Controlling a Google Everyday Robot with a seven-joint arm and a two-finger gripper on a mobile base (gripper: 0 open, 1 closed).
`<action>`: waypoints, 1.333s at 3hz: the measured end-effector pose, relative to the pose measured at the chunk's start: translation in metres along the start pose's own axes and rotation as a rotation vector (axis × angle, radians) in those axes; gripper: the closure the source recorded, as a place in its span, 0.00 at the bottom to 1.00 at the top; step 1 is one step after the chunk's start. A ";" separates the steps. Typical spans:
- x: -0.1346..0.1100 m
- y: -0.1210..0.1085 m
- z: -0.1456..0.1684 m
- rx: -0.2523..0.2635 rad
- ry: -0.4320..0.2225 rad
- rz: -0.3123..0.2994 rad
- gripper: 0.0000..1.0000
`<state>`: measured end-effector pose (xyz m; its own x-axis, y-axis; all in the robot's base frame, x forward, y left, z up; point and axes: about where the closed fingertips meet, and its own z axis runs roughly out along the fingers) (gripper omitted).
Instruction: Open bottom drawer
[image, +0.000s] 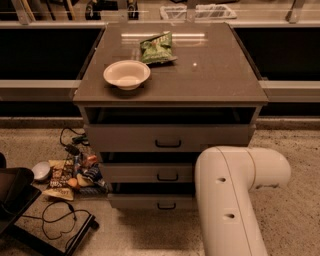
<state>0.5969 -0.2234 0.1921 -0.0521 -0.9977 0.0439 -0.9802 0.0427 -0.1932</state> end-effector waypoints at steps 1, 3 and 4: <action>-0.001 0.001 -0.004 -0.002 0.007 -0.003 0.88; -0.001 0.004 -0.002 -0.006 0.007 -0.004 0.64; -0.001 0.006 0.000 -0.010 0.008 -0.004 0.33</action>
Offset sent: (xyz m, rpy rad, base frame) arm -0.0014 0.0012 0.0033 -0.0076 0.0025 0.0019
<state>0.5915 -0.2222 0.1912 -0.0493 -0.9974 0.0521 -0.9823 0.0390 -0.1835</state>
